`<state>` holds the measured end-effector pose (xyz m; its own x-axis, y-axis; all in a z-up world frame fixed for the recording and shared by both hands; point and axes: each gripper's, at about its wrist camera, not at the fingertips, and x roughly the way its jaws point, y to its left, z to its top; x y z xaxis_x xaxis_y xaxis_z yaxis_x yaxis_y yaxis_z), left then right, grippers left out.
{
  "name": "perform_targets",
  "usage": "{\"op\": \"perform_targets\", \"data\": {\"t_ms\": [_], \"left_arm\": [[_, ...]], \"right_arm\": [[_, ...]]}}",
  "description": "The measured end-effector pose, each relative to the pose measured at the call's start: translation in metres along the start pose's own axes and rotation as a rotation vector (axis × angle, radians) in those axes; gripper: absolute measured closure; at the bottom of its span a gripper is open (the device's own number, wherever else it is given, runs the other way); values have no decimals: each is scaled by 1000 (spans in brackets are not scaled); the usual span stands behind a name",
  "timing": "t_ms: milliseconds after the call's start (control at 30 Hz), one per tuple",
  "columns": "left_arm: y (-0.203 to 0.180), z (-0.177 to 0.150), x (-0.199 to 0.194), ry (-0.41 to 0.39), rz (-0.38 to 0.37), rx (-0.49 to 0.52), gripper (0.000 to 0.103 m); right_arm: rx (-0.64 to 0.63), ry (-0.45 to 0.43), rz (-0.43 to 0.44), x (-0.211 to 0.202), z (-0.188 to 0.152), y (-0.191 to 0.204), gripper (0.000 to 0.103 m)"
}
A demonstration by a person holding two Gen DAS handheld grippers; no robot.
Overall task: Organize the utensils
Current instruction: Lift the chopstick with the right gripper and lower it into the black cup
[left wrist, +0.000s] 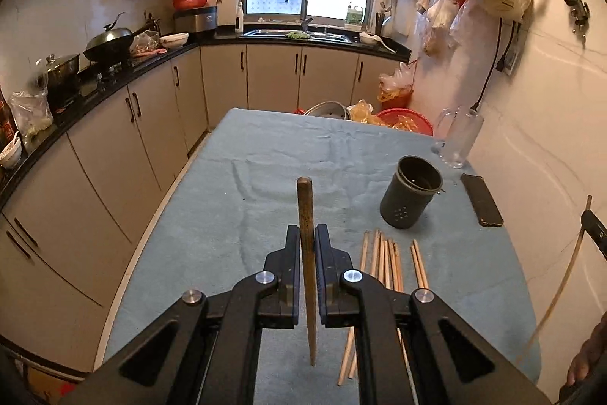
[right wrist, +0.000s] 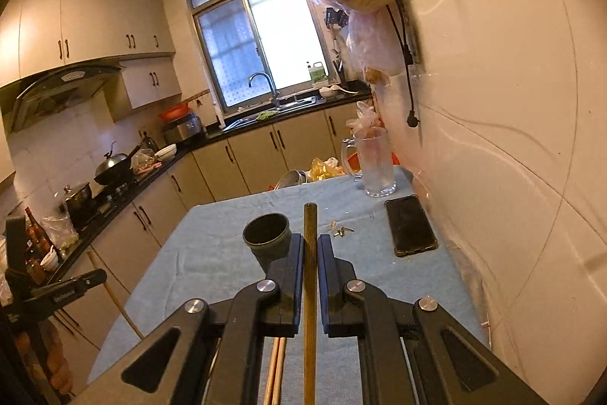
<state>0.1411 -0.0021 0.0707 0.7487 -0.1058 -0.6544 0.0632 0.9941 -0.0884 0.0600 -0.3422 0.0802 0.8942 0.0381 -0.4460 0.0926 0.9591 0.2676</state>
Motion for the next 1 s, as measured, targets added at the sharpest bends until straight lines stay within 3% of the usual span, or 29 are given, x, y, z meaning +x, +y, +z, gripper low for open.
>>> {"op": "perform_targets", "data": {"t_ms": [400, 633, 767, 867, 1000], "left_arm": [[-1, 13, 19, 38, -23, -8, 96], [-7, 73, 29, -23, -128, -72, 96], [-24, 118, 36, -128, -209, -119, 96], [-37, 139, 49, -159, -263, -120, 96], [-56, 154, 74, -163, -276, -122, 96]], "right_arm": [[-5, -37, -17, 17, 3, 1, 95], [11, -86, 43, 40, 37, 7, 95], [50, -137, 76, 60, 65, 11, 95], [78, -195, 91, 75, 91, 18, 95], [95, -273, 77, 99, 111, 28, 95]]}}
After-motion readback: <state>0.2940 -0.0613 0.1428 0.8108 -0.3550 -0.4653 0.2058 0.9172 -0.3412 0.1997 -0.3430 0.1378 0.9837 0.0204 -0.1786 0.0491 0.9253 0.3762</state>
